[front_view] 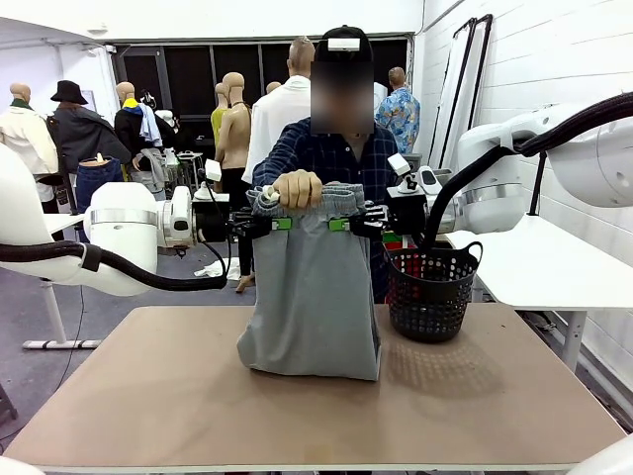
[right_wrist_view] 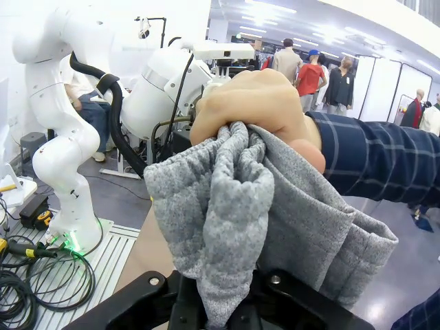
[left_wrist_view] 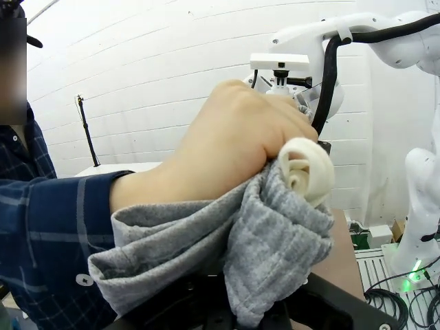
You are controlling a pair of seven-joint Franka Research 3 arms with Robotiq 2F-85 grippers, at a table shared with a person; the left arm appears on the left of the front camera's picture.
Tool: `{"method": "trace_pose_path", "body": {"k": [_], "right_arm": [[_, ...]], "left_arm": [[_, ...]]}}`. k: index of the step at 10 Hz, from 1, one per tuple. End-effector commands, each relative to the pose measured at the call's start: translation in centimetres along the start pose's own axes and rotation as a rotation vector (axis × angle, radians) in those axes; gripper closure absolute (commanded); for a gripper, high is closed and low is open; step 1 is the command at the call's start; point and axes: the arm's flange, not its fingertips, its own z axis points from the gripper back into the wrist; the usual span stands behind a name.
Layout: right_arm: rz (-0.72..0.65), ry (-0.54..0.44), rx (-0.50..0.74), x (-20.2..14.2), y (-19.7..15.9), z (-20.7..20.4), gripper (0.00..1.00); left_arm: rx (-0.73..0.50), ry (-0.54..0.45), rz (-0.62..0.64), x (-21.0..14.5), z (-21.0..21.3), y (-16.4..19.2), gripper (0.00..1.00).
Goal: Fold the training pants.
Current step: Release the ends of the Training pants and then grab the overlapped ends.
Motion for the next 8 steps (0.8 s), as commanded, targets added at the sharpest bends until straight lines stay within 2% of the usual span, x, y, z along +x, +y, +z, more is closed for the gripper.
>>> {"method": "trace_pose_path", "body": {"k": [1, 8], "right_arm": [[0.001, -0.004, 0.005, 0.16, 0.12, -0.26, 1.00], [0.001, -0.004, 0.005, 0.16, 0.12, -0.26, 1.00]], "left_arm": [[0.009, -0.005, 0.002, -0.01, -0.05, -0.24, 1.00], [0.009, -0.005, 0.002, -0.01, -0.05, -0.24, 1.00]]}}
